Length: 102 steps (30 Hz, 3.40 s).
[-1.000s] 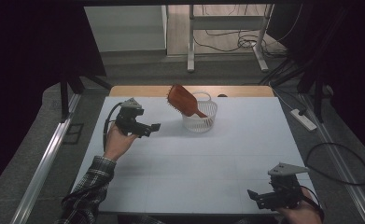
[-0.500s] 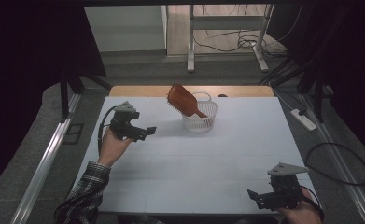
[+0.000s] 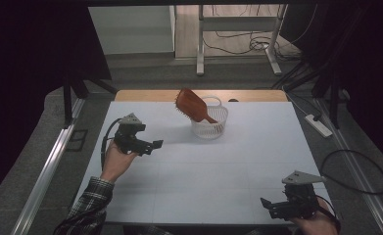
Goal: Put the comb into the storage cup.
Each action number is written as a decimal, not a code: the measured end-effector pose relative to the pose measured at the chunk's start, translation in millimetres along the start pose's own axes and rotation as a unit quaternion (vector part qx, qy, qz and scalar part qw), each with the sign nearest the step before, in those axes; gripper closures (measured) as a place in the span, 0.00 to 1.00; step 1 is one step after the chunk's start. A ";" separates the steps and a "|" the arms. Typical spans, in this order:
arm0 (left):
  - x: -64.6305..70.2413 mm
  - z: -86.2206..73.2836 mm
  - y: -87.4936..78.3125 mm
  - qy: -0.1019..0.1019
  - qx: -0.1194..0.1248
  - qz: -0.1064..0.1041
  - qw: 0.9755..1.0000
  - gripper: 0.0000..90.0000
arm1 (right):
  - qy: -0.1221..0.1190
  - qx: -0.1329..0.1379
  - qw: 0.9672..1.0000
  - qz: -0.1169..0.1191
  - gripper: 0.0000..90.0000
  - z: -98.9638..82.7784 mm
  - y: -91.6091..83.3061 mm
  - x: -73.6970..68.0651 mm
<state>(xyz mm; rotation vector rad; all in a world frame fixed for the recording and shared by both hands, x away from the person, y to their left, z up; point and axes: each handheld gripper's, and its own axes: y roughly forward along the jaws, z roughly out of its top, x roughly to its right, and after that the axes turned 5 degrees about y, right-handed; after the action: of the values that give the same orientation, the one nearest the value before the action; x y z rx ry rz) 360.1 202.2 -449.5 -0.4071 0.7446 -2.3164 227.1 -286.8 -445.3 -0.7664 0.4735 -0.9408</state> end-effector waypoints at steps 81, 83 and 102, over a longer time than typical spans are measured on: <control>65.9 -99.1 -89.6 -0.037 -0.024 0.044 0.998 0.00 | -0.005 -0.001 1.000 -0.004 0.00 0.5 0.7 -0.4; 66.1 -99.9 -90.5 -0.037 -0.025 0.046 0.998 0.00 | -0.006 -0.001 1.000 -0.004 0.00 0.5 0.7 -0.4; 72.0 -106.9 -98.5 -0.036 -0.041 0.061 0.997 0.00 | -0.008 -0.003 1.000 -0.007 0.00 0.9 1.2 -1.2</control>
<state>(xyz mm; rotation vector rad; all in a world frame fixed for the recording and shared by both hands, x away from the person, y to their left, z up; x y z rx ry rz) 208.7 257.5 -467.8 -0.4677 0.8086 -2.1519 227.7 -285.0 -445.6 -0.7824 0.4574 -0.9455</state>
